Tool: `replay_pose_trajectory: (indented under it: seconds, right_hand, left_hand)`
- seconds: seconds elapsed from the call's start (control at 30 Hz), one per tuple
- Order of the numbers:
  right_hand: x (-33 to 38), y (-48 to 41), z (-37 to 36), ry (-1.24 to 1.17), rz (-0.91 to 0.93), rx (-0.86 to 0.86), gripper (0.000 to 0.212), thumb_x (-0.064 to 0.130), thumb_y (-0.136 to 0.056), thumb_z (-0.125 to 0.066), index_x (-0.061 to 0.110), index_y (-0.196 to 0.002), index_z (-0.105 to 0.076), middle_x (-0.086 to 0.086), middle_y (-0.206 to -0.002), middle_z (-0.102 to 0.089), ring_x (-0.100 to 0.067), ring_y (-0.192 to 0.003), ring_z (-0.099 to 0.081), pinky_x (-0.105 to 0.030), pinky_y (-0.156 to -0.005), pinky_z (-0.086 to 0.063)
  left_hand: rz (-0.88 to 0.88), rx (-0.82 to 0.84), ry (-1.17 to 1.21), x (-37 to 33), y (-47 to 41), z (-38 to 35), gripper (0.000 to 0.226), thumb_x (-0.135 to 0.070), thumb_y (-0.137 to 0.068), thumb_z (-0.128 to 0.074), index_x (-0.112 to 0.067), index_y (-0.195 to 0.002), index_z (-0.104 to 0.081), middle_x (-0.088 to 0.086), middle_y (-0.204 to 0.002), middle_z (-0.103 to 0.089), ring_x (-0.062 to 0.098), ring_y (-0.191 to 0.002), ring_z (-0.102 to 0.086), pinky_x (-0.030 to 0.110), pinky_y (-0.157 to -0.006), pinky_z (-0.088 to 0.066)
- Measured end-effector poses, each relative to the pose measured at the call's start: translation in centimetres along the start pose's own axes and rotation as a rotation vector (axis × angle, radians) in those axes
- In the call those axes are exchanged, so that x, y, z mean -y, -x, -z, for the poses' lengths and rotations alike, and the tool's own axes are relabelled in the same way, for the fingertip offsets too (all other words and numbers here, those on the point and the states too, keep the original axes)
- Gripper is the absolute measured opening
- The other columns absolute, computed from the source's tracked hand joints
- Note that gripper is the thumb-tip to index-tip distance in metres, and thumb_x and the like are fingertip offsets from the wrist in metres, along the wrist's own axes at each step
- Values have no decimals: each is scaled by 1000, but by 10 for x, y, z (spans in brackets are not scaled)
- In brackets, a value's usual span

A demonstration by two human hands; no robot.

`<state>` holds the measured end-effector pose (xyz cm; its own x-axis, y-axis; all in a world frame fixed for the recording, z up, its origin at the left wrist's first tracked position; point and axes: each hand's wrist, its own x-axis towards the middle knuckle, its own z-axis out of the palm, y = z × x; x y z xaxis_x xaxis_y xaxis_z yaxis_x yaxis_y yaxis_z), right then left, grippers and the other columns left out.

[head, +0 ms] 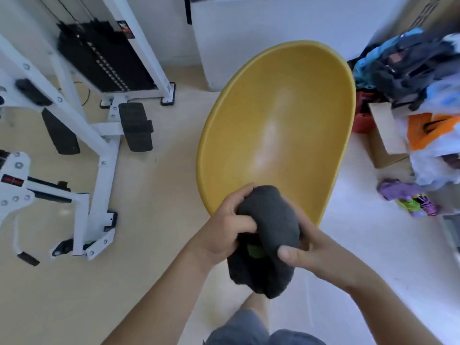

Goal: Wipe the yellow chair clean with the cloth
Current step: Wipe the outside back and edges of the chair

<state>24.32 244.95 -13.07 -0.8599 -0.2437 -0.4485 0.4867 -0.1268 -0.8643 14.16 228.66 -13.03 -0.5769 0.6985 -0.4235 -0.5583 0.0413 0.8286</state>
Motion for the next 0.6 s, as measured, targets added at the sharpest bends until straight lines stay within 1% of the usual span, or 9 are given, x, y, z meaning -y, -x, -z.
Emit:
replay_pose_trajectory:
  seconds: [0.07, 0.1, 0.2, 0.27, 0.33, 0.4, 0.43, 0.5, 0.6]
  right_hand:
    - [-14, 1, -22, -59, 53, -233, 88, 50, -60, -84, 39, -137, -43, 10, -126, -62, -10, -116, -60, -28, -90, -53]
    - [-23, 3, -31, -98, 69, -346, 77, 47, -59, -83, 37, -129, -53, 6, -118, -67, -12, -109, -65, -27, -84, -54]
    - [-62, 4, -53, -314, 82, -572, 38, 32, -69, -77, 23, -105, -69, -17, -96, -73, -33, -88, -71, -45, -76, -57]
    - [-100, -2, -62, -575, -8, -744, 30, 18, -76, -72, 12, -106, -67, -28, -97, -70, -40, -87, -70, -51, -79, -55]
    - [-134, -6, -73, -909, -145, -800, 47, 22, -74, -71, 4, -116, -61, -32, -103, -67, -42, -90, -68, -53, -82, -54]
    - [-156, -11, -79, -1195, -233, -811, 52, 26, -80, -63, -2, -123, -55, -32, -105, -67, -38, -83, -69, -44, -69, -57]
    - [-163, -16, -82, -1278, -243, -824, 49, 26, -86, -57, -3, -125, -54, -30, -104, -67, -36, -80, -70, -40, -65, -58]
    - [-176, -36, -83, -1370, -254, -907, 46, 26, -92, -50, -2, -129, -52, -27, -107, -67, -36, -85, -69, -40, -65, -58]
    - [-174, -82, -78, -1377, -227, -1125, 40, 27, -95, -50, 2, -126, -53, -23, -109, -68, -34, -98, -66, -41, -76, -53]
  left_hand:
    - [26, -6, 127, 6, 1, 1, 47, 8, -60, -43, -9, -101, -59, 10, -88, -60, 23, -84, -55, 32, -68, -43]
    - [58, 9, 170, 12, 2, 3, 51, 8, -62, -43, -11, -106, -58, 11, -92, -62, 24, -87, -57, 33, -70, -45]
    - [201, 95, 140, 31, 4, 15, 55, 4, -71, -46, -14, -122, -54, 12, -104, -62, 27, -92, -57, 37, -73, -46]
    - [249, 113, -223, 40, -3, 29, 42, -5, -80, -54, -18, -120, -59, 2, -105, -65, 18, -91, -61, 37, -76, -49]
    - [222, 11, -650, 48, -15, 55, 25, -12, -88, -59, -22, -109, -68, -5, -103, -67, 10, -92, -62, 31, -83, -48]
    - [138, -90, -1064, 49, -38, 92, 26, -13, -91, -55, -26, -107, -70, -3, -119, -65, 14, -109, -59, 26, -93, -42]
    - [104, -45, -1336, 49, -51, 113, 33, -10, -91, -52, -26, -115, -68, -2, -133, -57, 16, -123, -52, 25, -99, -37]
    - [115, 194, -1857, 44, -83, 154, 52, -5, -91, -45, -27, -138, -49, -1, -156, -29, 18, -143, -26, 31, -111, -27]
    - [164, 511, -2295, 31, -145, 198, 67, -7, -92, -44, -26, -152, -21, 5, -162, -4, 21, -149, -2, 43, -119, -9]
